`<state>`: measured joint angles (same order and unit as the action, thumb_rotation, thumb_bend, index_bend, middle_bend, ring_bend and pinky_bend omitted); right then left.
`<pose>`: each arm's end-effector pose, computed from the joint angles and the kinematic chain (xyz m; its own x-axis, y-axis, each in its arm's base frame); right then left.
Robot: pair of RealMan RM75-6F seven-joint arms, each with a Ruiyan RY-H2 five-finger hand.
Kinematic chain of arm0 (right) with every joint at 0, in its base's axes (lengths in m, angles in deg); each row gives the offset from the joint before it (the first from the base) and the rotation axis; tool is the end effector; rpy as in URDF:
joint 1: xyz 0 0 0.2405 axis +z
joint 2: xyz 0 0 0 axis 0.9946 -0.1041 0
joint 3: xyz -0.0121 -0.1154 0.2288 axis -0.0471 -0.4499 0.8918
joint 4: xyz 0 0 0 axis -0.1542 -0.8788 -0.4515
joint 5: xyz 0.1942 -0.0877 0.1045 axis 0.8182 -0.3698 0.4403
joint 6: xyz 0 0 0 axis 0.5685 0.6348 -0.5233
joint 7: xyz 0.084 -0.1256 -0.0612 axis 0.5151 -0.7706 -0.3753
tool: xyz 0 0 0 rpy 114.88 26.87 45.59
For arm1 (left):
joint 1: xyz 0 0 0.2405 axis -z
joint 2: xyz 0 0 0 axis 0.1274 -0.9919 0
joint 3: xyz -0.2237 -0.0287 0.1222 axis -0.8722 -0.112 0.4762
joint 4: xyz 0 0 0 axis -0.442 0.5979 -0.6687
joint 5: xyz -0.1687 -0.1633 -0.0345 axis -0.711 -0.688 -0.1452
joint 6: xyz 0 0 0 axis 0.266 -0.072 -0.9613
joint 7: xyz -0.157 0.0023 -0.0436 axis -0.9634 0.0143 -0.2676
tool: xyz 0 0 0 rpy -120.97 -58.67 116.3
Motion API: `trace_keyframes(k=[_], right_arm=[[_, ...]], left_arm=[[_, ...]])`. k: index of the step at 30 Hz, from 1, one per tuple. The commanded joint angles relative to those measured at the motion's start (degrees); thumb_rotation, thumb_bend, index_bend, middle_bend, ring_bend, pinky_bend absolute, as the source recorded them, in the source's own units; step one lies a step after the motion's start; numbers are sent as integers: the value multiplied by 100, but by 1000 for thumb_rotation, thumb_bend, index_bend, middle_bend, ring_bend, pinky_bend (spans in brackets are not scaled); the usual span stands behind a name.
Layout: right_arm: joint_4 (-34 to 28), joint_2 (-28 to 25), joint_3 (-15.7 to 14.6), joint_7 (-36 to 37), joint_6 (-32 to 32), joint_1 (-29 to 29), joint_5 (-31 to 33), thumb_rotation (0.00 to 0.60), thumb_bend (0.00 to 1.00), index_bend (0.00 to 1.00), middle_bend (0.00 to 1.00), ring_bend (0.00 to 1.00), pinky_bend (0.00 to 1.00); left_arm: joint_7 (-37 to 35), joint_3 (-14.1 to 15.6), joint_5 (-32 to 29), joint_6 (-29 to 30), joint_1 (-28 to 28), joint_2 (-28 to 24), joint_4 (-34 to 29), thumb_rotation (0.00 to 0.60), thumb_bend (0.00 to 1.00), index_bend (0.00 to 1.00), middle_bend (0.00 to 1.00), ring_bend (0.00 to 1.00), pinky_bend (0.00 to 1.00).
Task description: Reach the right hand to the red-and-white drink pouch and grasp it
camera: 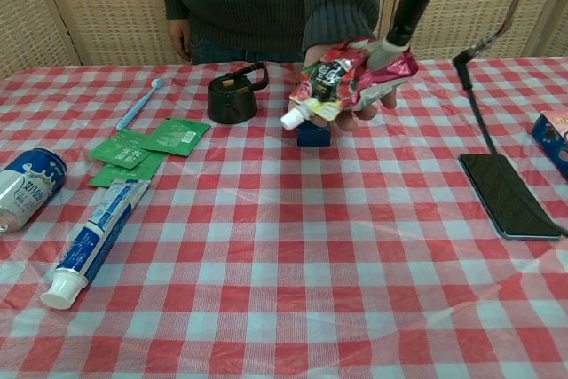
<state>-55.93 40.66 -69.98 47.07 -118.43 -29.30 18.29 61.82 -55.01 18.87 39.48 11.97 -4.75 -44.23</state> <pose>-0.0179 -0.3611 0.0593 0.5134 -0.0782 0.8546 -0.7694 -0.4831 0.4180 -0.3333 0.2112 0.1827 0.3792 -0.0346 0.9247 0.9227 0.0893 -0.3750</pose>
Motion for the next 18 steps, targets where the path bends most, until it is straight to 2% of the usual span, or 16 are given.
trace_keyframes(k=[1, 5, 9, 12, 18], right_arm=[[-261, -602, -190, 336, -205, -466, -577, 600, 0, 0, 0, 0, 0], [-139, -1218, -573, 1038, -462, -1171, -1501, 600, 0, 0, 0, 0, 0], [467, -1460, -1005, 2024, -739, -1844, -2390, 600, 0, 0, 0, 0, 0], [1179, -1402, -1321, 2823, -897, -2292, -2842, 600, 0, 0, 0, 0, 0], [2283, -973, -1671, 3750, -1197, -2916, -3132, 600, 0, 0, 0, 0, 0]], left_arm=[[23, 23, 46, 43, -21, 13, -15, 600, 0, 0, 0, 0, 0], [67, 51, 126, 101, -40, 15, -63, 600, 0, 0, 0, 0, 0], [125, 85, 211, 177, -71, 18, -115, 600, 0, 0, 0, 0, 0], [168, 118, 305, 255, -101, 21, -164, 600, 0, 0, 0, 0, 0], [204, 156, 403, 348, -144, 13, -239, 600, 0, 0, 0, 0, 0]])
